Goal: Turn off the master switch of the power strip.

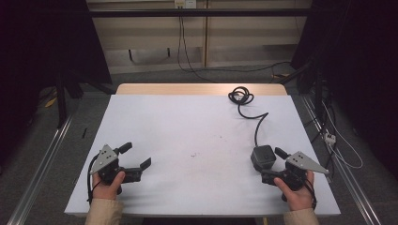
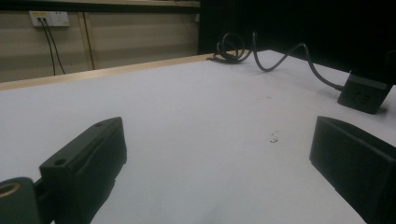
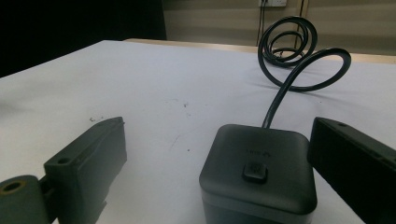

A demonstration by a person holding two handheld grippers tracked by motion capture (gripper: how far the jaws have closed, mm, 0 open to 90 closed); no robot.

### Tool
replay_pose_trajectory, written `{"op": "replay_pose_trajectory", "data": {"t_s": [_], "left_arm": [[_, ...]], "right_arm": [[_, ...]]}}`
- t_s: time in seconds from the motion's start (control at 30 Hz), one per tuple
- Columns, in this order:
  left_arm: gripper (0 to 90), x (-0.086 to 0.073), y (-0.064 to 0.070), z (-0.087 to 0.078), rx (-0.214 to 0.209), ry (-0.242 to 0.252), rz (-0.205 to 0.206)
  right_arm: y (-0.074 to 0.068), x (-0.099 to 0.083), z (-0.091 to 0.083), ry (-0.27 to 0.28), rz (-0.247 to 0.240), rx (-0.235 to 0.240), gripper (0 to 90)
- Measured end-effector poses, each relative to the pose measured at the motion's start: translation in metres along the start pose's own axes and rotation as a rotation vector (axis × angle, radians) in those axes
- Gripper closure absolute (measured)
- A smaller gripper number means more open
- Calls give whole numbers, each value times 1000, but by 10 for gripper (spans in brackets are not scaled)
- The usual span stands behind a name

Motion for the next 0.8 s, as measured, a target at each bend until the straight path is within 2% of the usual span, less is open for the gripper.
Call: {"op": "replay_pose_trajectory", "data": {"t_s": [0.8], "left_arm": [[35,-1,0,-1,-1,-1,-5]], "right_arm": [[-2,-10,-7,-12,-49,6,40]]}}
Point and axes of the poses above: each handheld gripper's, and its own axes: z roughly forward along the jaws, x roughly out of its top, y roughly to its right, the point moved 1 cm from there along z, roughly forward along the jaws, and after that the axes turned 4 degrees about -y, right-handed, at the moved point
